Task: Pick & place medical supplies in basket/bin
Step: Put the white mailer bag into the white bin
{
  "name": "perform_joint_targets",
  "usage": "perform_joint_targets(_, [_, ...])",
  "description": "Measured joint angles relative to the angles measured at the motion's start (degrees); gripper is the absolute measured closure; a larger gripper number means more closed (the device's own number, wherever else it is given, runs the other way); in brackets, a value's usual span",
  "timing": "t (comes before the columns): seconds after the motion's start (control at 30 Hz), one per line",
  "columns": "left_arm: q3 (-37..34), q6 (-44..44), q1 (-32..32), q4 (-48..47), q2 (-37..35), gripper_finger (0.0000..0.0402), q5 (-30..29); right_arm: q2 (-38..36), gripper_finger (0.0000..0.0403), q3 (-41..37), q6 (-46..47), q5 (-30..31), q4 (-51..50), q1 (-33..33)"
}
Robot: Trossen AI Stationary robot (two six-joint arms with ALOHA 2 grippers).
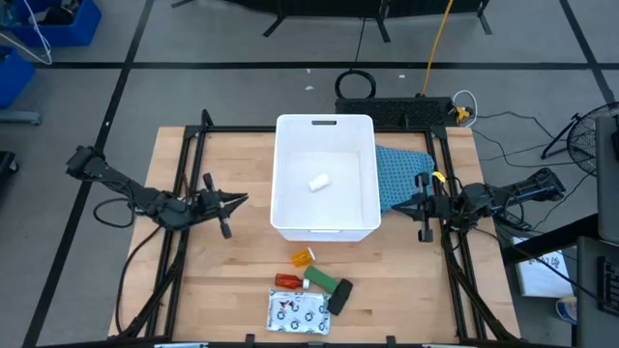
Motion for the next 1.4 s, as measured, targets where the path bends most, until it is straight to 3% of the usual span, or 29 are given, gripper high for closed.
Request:
perform_joint_targets(0.13, [3.91,5.28,-5.52,0.03,6.30,0.0394,-4.88,0.01,0.0403,0.00,-0.10,0.03,-0.02,0.00])
perform_joint_targets(0.27, [11.99,8.03,-11.39,-0.09,16.91,0.0395,-11.50,0.01,0.0403,0.00,-0.18,0.07,-0.02,0.00])
perform_joint_targets(0.33, [16.30,8.38,-13.73,-0.07,22.12,0.0398,-11.90,0.01,0.0403,0.00,-0.29,0.09,-0.02,0.00])
perform_joint_targets(0.47, [25.86,5.04,-16.08,-1.75,32.63,0.0388,-9.27,0.01,0.0403,0.00,-0.59,0.11,-0.03,0.00])
perform_joint_targets(0.6, [35.65,-5.19,-17.03,-9.79,42.65,0.0356,-9.59,0.01,0.0403,0.00,-1.25,0.11,0.10,0.00])
perform_joint_targets(0.93, [57.39,-31.50,-13.31,-35.01,64.27,0.0218,12.80,0.01,0.0403,0.00,-2.47,0.11,3.06,0.00])
perform_joint_targets(1.1, [60.12,-33.64,-10.76,-36.85,71.18,0.0166,24.50,0.25,0.0403,-0.26,-2.16,0.02,2.97,0.00])
perform_joint_targets(1.4, [60.42,-35.18,-8.12,-37.15,75.18,0.0131,32.35,0.27,0.0403,-4.92,-3.93,0.02,13.54,0.02])
